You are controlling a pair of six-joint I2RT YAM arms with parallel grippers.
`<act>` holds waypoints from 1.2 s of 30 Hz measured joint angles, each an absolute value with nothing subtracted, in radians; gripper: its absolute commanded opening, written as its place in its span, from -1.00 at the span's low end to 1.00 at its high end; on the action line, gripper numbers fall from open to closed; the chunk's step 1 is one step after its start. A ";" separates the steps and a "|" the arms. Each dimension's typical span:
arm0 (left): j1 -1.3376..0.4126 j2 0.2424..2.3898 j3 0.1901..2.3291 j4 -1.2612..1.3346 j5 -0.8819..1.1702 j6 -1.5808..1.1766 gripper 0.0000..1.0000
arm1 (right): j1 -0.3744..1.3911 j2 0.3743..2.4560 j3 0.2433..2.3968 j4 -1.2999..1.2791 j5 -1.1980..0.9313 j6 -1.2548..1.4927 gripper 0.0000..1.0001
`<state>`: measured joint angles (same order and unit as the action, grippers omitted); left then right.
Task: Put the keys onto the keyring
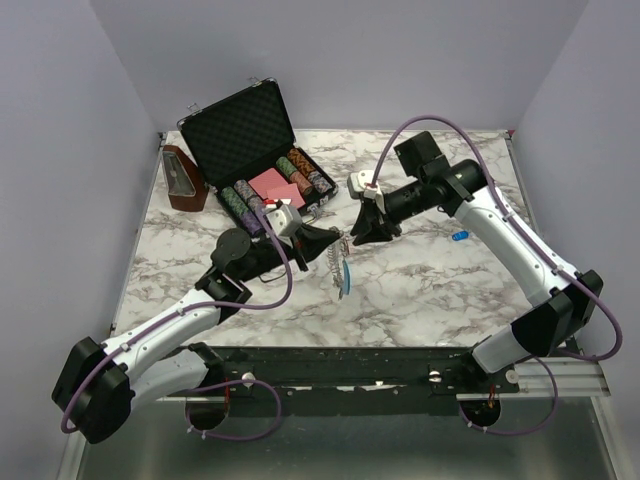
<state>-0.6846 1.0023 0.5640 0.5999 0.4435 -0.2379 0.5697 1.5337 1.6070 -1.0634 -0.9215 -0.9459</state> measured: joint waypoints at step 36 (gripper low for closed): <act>-0.680 1.002 0.531 0.725 0.562 -0.257 -1.00 | 0.522 1.509 1.544 -0.908 -1.118 -0.655 -0.42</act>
